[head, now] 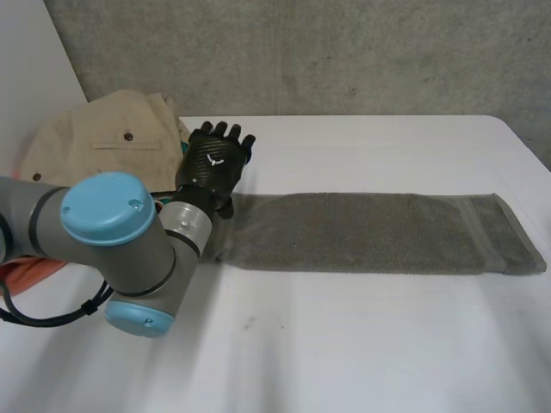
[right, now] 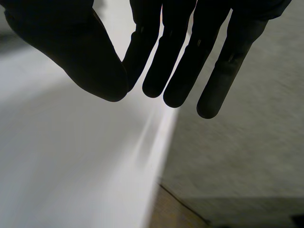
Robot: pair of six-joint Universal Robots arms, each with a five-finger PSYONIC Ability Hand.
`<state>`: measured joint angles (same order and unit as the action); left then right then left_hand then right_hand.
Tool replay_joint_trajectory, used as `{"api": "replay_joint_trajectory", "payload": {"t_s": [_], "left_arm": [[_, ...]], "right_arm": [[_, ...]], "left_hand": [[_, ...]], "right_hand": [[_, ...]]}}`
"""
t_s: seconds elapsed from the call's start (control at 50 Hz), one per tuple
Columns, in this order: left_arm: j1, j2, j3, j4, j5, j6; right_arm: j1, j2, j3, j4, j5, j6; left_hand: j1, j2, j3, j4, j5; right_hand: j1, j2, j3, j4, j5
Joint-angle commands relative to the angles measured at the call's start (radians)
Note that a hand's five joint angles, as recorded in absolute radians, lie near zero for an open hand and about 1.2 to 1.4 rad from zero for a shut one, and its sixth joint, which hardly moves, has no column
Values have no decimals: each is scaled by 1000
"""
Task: Fold the laundry.
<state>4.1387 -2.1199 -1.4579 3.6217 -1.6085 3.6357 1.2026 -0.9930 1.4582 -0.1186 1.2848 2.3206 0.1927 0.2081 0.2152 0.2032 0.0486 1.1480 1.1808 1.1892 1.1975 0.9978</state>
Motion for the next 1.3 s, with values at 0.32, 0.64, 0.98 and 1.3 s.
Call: {"api": "replay_joint_trajectory", "payload": {"t_s": [0.32,0.64,0.98,1.3], "left_arm": [[-14,87,-42,-12,4,-178],[-14,97,-67,-11,4,-178],[-9,182,-107,-8,-1,-180],[6,222,-148,-6,-1,-180]], "right_arm": [[-18,-52,131,36,-323,157],[-6,63,70,2,-260,137],[32,-61,5,-61,-81,-41],[784,-75,51,-305,-229,105]], "left_hand": [[-18,-34,-41,-29,-49],[-18,-34,-41,-29,-49],[-18,-34,-41,-29,-49],[-18,-34,-41,-29,-49]], "right_hand": [[-582,-614,-623,-631,-606],[248,215,207,199,224],[248,215,207,199,224],[248,215,207,199,224]]}}
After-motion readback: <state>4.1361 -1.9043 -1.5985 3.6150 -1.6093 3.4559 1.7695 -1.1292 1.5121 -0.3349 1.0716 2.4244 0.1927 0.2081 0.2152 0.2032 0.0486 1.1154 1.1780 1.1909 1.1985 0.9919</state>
